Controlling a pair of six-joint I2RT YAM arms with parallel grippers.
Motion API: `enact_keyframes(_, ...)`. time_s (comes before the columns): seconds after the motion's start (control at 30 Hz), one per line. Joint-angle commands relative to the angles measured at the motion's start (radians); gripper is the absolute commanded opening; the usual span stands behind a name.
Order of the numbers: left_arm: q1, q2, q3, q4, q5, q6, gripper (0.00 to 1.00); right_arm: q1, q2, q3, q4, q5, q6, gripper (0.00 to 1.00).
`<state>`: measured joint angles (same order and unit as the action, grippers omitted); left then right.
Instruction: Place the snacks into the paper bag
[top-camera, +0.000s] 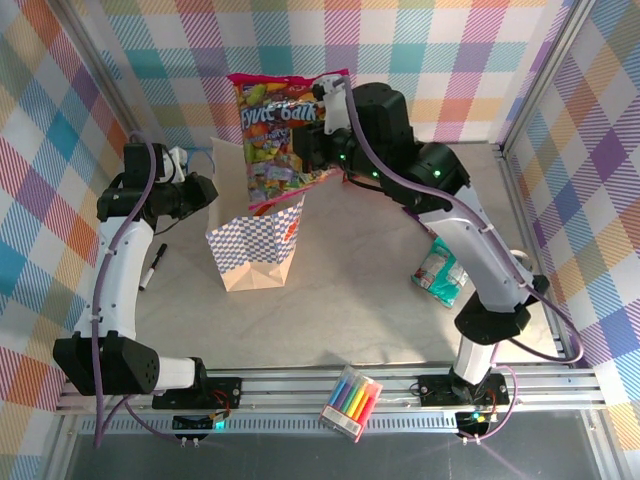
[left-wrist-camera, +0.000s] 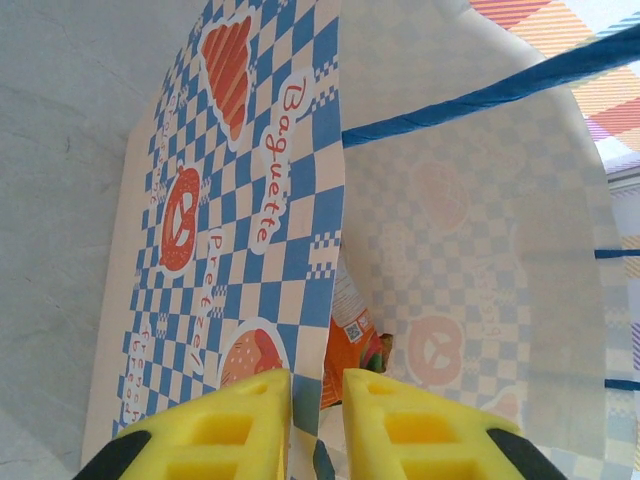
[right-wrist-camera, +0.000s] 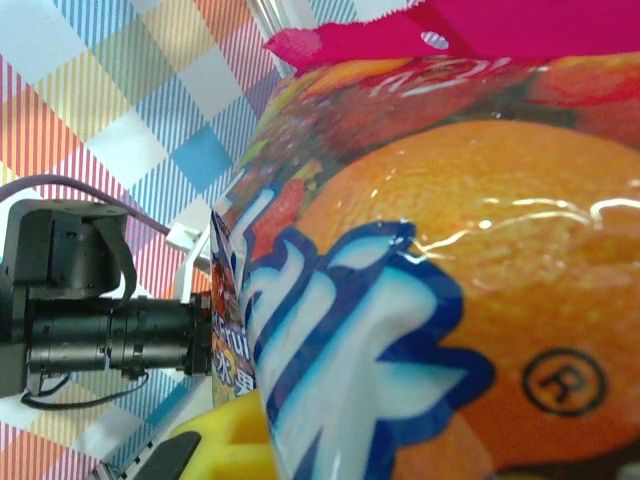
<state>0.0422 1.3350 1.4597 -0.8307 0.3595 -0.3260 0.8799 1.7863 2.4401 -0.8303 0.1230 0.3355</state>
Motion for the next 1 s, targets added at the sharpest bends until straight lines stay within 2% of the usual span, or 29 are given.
enact_keyframes(0.0,0.014,-0.018,-0.016,0.029,0.035,-0.014,0.22,0.008,0.007,0.004,0.262,0.019,0.024,0.0)
enact_keyframes(0.5,0.017,-0.003,-0.041,0.045,0.054,-0.015,0.21,0.016,0.129,0.025,0.395,0.045,0.098,0.0)
enact_keyframes(0.97,0.023,-0.018,-0.044,0.048,0.043,-0.021,0.19,0.04,0.212,0.083,0.396,0.157,0.04,0.0)
